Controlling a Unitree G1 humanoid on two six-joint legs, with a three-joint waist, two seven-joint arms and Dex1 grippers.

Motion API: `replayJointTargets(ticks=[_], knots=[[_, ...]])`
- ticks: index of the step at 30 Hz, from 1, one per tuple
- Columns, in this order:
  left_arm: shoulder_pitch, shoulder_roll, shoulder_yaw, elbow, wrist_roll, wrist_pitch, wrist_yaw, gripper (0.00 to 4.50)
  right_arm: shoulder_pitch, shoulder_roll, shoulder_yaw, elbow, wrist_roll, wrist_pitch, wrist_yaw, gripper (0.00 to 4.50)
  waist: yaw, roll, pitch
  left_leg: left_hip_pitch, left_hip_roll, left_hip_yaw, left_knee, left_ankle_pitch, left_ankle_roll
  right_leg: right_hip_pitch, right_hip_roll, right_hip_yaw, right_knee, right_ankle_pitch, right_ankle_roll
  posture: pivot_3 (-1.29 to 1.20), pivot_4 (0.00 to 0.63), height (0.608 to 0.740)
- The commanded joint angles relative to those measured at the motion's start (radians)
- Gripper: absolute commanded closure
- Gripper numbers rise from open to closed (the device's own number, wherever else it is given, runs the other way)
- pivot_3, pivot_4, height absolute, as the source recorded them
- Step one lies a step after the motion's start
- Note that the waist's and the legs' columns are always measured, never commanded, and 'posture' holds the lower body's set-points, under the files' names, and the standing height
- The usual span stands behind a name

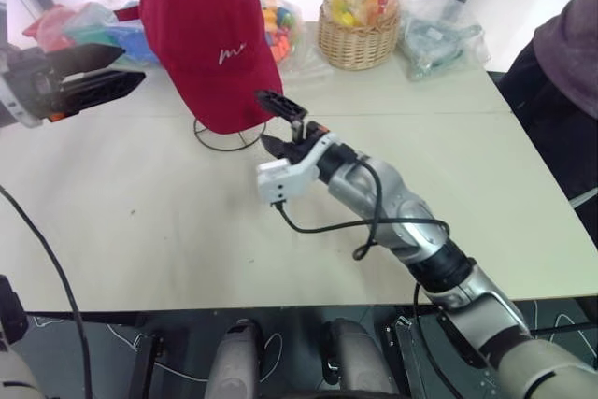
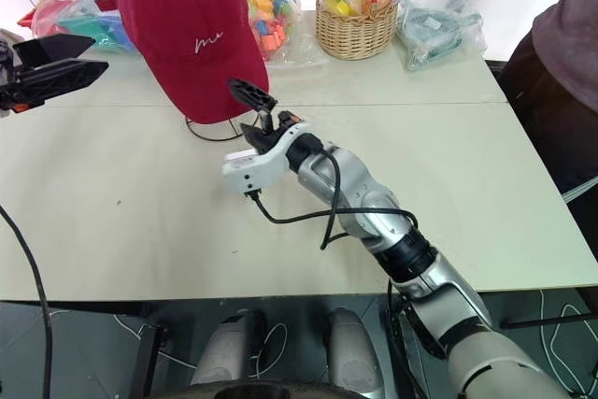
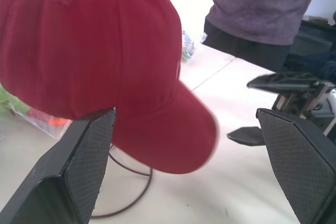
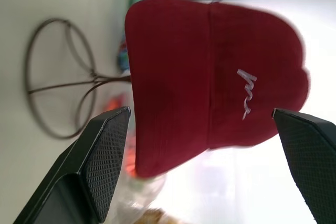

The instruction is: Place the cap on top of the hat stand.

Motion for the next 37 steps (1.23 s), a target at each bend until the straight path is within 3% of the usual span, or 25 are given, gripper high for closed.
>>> replayJointTargets(ticks=[1,6,10,13,19,25,32,37], knots=[[-0.013,0.026,0.011,-0.008,0.007,-0.009,-0.017,0.0,0.087,0.001,-0.107,-0.145,0.131,0.081,0.096,0.09,0.0,0.0,0.0,0.0,0.0,0.0,0.0,0.0,0.0,0.0,0.0,0.0,0.0,0.0,0.0,0.0,0.15,0.74],[0.01,0.047,0.02,-0.002,0.023,-0.004,-0.031,0.0,0.143,-0.01,-0.29,-0.282,0.39,0.236,0.26,0.09,-0.003,0.0,0.0,0.0,0.0,0.0,0.0,0.0,0.0,0.0,0.0,0.0,0.0,0.0,0.0,0.0,0.15,0.74],[0.027,0.062,0.031,0.004,0.027,0.002,-0.034,0.0,-0.024,-0.094,-0.581,-0.181,0.725,0.428,0.391,0.09,-0.001,0.001,0.0,0.001,0.0,0.0,0.0,0.0,0.0,0.001,0.0,0.0,0.0,0.0,0.0,0.0,0.15,0.74],[0.037,0.07,0.032,0.008,0.029,0.006,-0.034,0.0,-0.114,-0.172,-0.718,-0.084,0.978,0.603,0.534,0.09,0.004,0.001,0.0,0.002,0.0,-0.001,0.0,0.0,0.0,0.003,0.0,-0.001,-0.001,0.0,0.0,0.0,0.15,0.74],[0.099,0.093,0.072,-0.016,0.036,0.018,-0.006,0.0,-0.137,-0.417,-0.814,0.094,1.313,0.871,0.815,0.09,0.018,0.003,0.002,0.003,0.0,0.001,-0.001,-0.001,0.002,0.005,0.0,-0.002,-0.004,0.0,0.0,0.0,0.15,0.74],[0.236,0.099,0.185,-0.078,0.03,0.05,0.059,0.0,-0.124,-0.526,-0.795,0.267,1.385,0.853,0.878,0.09,0.017,0.003,0.002,0.003,0.001,0.001,-0.001,-0.001,0.002,0.005,0.0,-0.001,-0.004,0.0,0.0,0.0,0.15,0.74],[0.506,0.088,0.299,-0.196,0.038,0.072,0.06,0.0,-0.131,-0.536,-0.788,0.482,1.387,0.741,0.872,0.09,0.02,0.003,0.002,0.003,0.001,0.002,-0.001,-0.001,0.002,0.004,0.0,-0.001,-0.004,0.0,0.0,0.0,0.15,0.74],[0.553,0.067,0.319,-0.221,0.032,0.067,0.099,0.0,-0.129,-0.515,-0.774,0.557,1.386,0.681,0.844,0.09,0.021,0.003,0.002,0.003,0.001,0.002,-0.001,-0.001,0.002,0.004,-0.001,-0.001,-0.005,0.0,0.0,0.0,0.15,0.74]])
